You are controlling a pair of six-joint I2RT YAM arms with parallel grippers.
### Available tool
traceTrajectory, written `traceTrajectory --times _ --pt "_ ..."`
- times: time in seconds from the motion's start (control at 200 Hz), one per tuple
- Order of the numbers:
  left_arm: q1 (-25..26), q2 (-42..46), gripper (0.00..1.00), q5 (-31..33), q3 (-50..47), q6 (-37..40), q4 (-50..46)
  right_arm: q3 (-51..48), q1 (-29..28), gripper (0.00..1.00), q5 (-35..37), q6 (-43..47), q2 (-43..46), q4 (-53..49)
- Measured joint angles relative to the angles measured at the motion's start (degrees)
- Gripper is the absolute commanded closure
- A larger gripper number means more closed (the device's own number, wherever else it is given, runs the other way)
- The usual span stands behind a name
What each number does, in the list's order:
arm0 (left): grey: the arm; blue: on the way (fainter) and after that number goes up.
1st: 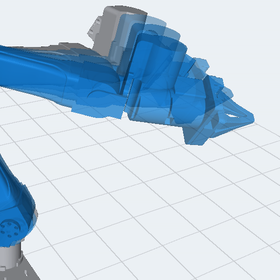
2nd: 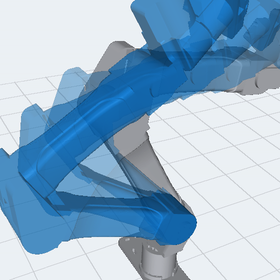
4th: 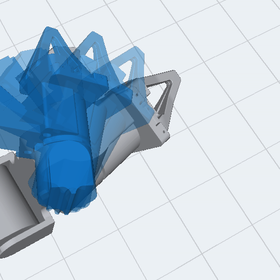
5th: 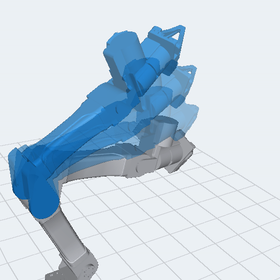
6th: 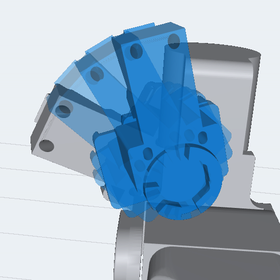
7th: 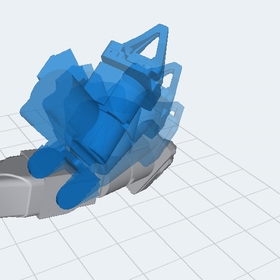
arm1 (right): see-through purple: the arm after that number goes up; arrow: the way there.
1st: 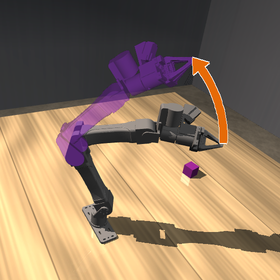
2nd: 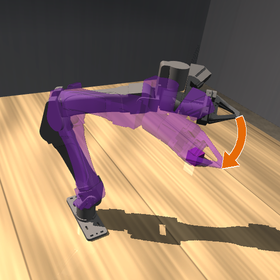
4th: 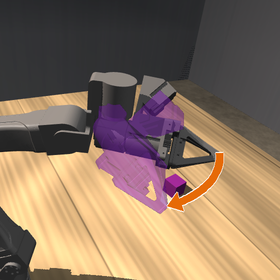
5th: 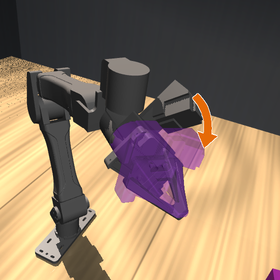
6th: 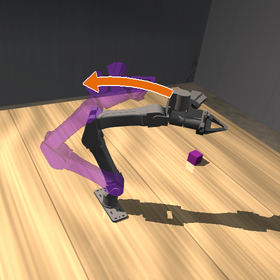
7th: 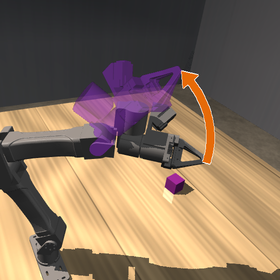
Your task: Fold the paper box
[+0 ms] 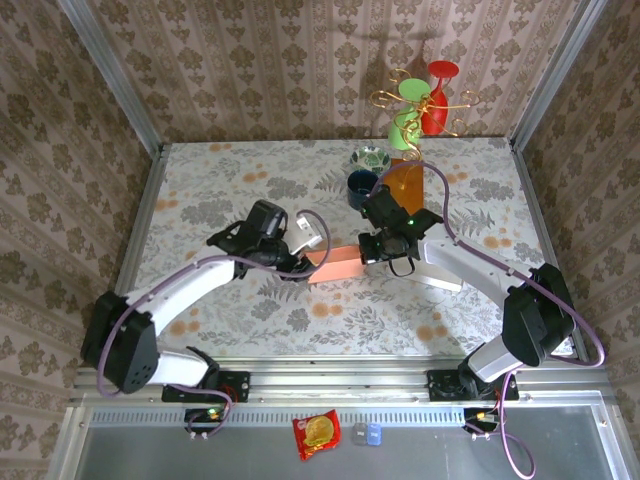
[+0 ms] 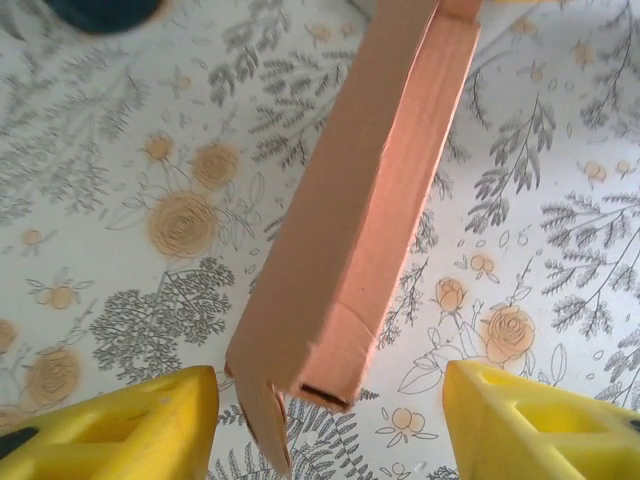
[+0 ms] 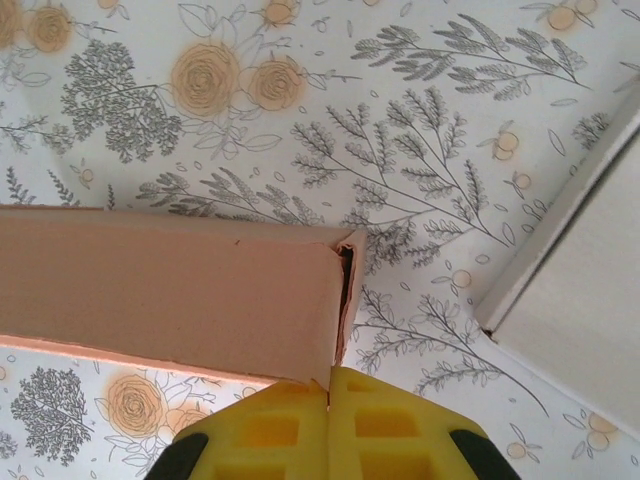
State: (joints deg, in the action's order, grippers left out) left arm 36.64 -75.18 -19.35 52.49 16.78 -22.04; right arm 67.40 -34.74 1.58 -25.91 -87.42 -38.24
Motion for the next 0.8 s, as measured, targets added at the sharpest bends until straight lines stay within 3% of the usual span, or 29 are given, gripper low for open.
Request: traceTrajectory --times 0.14,0.335,0.555,0.8 --pt "-0.3 5.1 0.37 1.2 -1.9 -3.7 0.6 0.9 0.0 1.00 0.6 -2.5 0.0 -1.3" --pt "-3.1 8.5 0.49 0.9 -2.3 -7.9 -1.8 2.3 0.0 1.00 0.6 -4.2 -0.1 -2.8" --pt "-4.4 2.8 0.51 -2.7 2.5 -10.2 -8.5 3.7 0.0 1.00 0.6 -4.8 -1.3 -3.9" --pt "-4.4 -1.8 0.51 -2.7 6.1 -10.6 -9.7 3.7 0.0 1.00 0.6 -5.6 -1.6 -4.2"
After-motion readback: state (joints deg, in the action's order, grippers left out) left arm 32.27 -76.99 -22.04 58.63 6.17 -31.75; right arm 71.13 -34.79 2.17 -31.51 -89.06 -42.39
